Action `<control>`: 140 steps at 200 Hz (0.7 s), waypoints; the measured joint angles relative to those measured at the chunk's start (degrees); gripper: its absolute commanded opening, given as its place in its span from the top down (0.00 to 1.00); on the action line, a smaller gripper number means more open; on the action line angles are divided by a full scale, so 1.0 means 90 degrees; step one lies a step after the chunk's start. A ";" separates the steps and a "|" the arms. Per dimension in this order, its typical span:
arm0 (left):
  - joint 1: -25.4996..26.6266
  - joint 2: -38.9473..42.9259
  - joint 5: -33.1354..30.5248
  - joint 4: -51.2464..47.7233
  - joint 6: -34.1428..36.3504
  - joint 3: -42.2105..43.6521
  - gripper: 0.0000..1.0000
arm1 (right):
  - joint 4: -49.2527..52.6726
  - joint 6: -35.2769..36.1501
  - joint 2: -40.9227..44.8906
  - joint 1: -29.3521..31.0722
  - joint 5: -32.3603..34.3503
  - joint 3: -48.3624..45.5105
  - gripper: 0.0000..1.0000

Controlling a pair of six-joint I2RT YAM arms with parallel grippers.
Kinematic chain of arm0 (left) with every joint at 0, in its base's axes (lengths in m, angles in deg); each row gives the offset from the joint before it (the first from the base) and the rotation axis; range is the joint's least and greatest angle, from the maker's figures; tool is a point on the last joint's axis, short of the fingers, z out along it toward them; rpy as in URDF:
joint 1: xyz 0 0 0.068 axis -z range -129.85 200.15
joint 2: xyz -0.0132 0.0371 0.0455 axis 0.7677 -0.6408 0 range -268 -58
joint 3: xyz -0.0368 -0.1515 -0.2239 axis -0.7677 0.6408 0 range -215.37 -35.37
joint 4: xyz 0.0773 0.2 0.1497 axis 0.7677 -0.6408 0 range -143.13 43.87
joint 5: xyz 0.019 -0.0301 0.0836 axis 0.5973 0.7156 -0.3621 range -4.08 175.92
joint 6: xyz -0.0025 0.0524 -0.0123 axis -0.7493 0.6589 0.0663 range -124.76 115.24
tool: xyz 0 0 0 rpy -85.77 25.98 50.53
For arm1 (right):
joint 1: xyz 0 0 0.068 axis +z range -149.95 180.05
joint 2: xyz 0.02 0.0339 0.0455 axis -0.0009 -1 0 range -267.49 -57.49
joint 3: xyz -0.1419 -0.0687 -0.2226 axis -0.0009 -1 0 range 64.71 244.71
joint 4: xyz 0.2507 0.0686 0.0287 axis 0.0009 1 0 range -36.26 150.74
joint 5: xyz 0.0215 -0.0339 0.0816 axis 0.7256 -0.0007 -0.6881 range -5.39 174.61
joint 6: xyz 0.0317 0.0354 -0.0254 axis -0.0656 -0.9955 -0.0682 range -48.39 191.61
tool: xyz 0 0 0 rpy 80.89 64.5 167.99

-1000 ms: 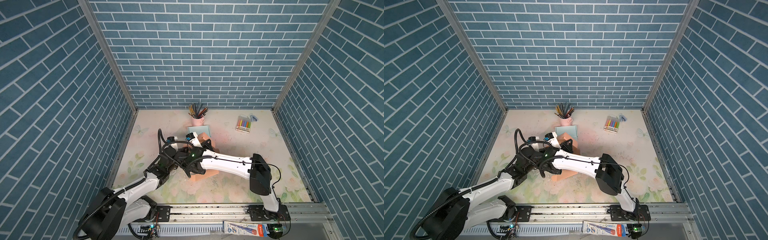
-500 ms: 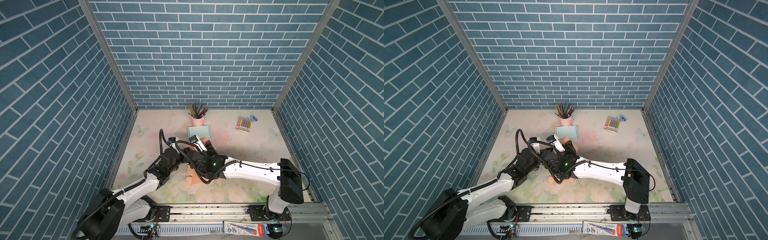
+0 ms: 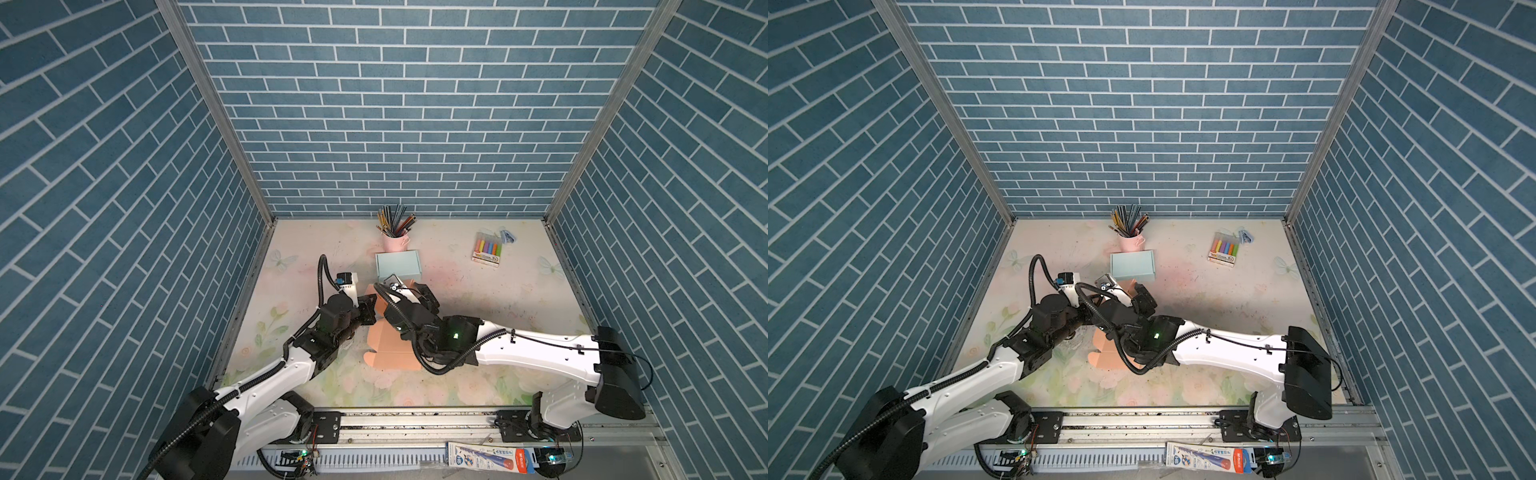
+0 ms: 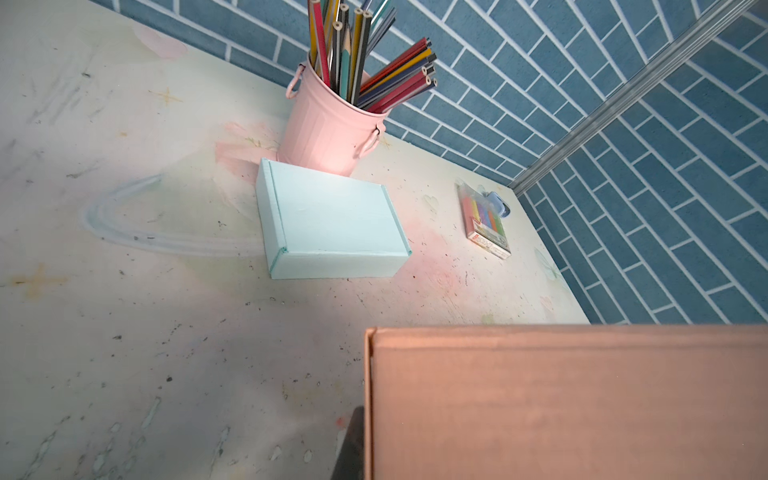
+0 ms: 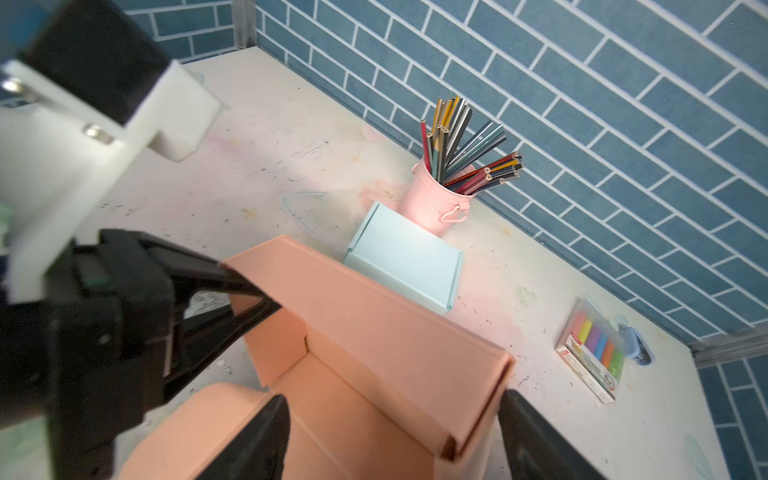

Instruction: Fold the paper box

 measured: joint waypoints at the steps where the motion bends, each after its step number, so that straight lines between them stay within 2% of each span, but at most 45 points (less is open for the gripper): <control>1: 0.0000 0.0000 -0.0002 -0.0017 0.0022 -0.0002 1.00 | -0.0005 0.0000 0.0017 0.0000 -0.0022 -0.0012 0.20; 29: 0.0017 -0.0010 -0.0041 -0.0109 0.0498 -0.0032 1.00 | -0.0330 -0.0027 0.0952 -0.0238 -0.1248 -0.0593 0.19; 56: 0.0170 -0.0114 -0.0019 0.0034 0.1039 -0.0032 1.00 | -0.0491 -0.0192 0.1785 -0.0930 -0.2210 -0.0852 0.18; 100: 0.0476 -0.0299 0.0007 0.0423 0.1819 -0.0010 1.00 | -0.0656 -0.0661 0.1928 -0.2127 -0.3912 -0.1358 0.18; 140: 0.0646 -0.0729 0.0041 0.1110 0.2375 0.0262 1.00 | -0.0627 -0.0916 0.1802 -0.2652 -0.4932 -0.1829 0.19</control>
